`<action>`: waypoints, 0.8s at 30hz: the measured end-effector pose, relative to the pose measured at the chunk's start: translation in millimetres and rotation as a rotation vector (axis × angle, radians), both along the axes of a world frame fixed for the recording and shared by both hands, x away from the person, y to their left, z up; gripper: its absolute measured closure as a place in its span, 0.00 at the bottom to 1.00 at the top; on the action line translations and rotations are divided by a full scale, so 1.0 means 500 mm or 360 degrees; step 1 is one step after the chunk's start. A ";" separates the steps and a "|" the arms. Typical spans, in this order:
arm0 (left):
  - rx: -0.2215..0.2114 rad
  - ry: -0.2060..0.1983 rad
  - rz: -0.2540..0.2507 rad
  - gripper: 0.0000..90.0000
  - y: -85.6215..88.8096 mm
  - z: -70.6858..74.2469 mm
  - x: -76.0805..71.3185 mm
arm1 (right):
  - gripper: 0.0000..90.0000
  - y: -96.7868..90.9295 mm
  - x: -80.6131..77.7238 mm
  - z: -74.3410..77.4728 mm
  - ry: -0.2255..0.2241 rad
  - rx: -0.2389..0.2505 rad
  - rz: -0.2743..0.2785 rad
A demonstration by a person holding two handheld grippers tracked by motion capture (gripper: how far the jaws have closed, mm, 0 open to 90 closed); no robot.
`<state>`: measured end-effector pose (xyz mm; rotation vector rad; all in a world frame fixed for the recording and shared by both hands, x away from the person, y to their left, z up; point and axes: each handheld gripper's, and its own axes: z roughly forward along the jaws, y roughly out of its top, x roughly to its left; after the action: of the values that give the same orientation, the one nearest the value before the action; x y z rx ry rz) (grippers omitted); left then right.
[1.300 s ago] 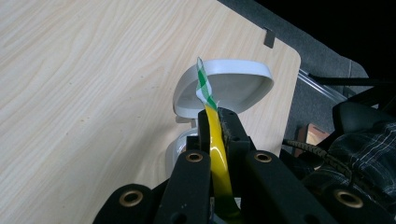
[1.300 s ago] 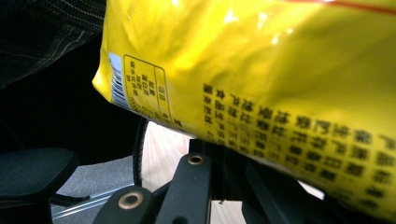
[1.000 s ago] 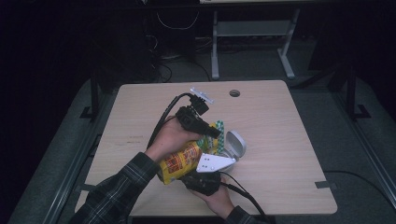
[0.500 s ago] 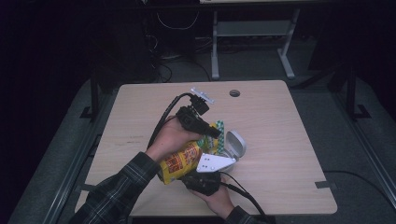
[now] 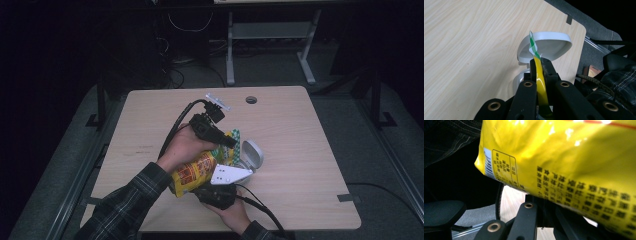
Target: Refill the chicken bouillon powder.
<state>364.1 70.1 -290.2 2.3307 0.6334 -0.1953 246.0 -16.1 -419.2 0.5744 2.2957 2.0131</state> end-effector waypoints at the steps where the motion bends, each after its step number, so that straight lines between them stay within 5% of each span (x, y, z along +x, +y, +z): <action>1: 0.0003 -0.0001 -0.0002 1.00 0.000 0.000 0.000 | 1.00 0.000 0.000 0.000 0.0000 0.0001 0.0000; 24: 0.0000 -0.0005 -0.0003 1.00 0.000 0.000 0.000 | 1.00 -0.001 0.000 0.000 0.0004 0.0005 0.0001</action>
<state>364.0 70.0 -290.1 2.3315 0.6295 -0.1924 246.3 -16.3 -419.4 0.5768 2.2950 2.0174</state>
